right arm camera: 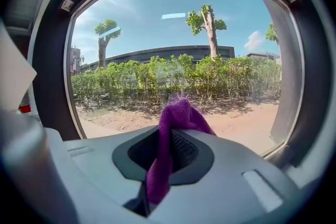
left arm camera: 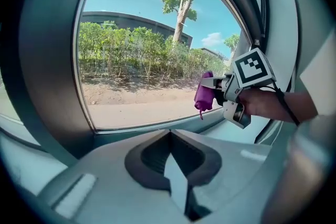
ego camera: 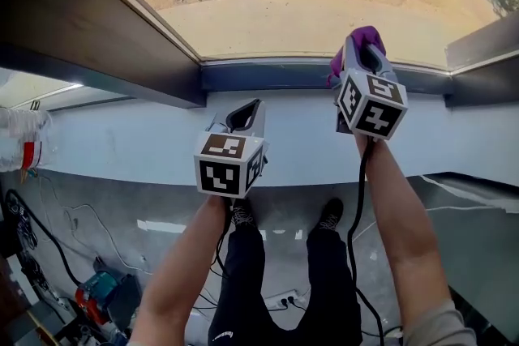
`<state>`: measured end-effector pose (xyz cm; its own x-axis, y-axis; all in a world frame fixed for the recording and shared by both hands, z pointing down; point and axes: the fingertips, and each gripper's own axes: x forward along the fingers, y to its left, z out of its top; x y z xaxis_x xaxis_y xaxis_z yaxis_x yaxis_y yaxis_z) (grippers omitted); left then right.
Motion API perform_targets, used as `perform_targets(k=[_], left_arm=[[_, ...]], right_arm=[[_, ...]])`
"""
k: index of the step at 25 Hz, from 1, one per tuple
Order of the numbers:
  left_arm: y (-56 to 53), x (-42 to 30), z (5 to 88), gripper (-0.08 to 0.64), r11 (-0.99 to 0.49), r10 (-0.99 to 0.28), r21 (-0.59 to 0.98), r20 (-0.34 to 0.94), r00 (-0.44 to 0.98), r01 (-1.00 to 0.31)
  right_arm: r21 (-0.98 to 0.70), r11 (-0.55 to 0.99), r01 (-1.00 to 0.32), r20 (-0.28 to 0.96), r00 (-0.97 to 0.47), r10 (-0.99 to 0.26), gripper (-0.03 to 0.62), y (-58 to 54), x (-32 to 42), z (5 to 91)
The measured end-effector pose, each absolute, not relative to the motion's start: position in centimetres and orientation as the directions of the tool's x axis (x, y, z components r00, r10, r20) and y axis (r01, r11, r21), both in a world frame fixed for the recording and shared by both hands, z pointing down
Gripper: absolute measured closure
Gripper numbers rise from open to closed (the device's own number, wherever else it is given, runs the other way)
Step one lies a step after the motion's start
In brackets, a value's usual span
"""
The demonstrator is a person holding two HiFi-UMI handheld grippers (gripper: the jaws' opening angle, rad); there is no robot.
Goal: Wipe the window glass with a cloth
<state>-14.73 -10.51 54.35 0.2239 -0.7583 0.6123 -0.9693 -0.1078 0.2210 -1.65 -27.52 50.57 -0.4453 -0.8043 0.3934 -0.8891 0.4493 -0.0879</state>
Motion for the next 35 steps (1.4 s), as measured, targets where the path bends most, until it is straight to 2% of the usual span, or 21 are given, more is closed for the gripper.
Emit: perform_targets(k=[26,35], left_arm=[[-3.6,-27.0,56.2,0.560,-0.005,-0.764,0.228,0.627,0.151,-0.974],[-2.0,-30.1,56.4,0.560,0.025,-0.762,0.217,0.636,0.122,-0.976]], right_arm=[[-0.203,0.531,-0.822,0.405,-0.565,-0.719,0.531,-20.4,-21.3,51.6],[-0.232,0.665,-0.710,0.382,-0.695,-0.609,0.531,-17.4,-28.6,51.5]])
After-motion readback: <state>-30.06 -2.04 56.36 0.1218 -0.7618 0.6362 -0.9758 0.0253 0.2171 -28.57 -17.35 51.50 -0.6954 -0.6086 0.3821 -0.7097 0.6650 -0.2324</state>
